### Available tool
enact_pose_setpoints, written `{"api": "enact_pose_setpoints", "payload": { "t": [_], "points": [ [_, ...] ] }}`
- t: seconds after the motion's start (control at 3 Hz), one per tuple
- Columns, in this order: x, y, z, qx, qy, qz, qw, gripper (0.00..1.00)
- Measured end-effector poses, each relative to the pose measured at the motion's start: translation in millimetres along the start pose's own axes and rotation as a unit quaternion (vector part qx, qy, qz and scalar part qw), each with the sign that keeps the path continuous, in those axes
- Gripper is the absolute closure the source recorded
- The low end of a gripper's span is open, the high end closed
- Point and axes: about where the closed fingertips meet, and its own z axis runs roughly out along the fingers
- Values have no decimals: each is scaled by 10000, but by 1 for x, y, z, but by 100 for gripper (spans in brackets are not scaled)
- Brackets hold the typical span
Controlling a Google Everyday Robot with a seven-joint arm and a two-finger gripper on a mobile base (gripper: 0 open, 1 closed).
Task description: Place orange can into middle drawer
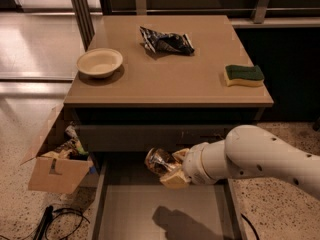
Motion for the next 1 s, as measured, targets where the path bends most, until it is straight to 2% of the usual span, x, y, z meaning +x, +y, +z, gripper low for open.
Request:
{"api": "enact_pose_setpoints", "payload": {
  "t": [0.33,0.67,1.0],
  "points": [
    [9,-1,27,-82,31,43,10000,100],
    [39,-10,63,-105,116,169,9997,100],
    [80,-27,113,-37,65,283,9996,100]
  ]
}}
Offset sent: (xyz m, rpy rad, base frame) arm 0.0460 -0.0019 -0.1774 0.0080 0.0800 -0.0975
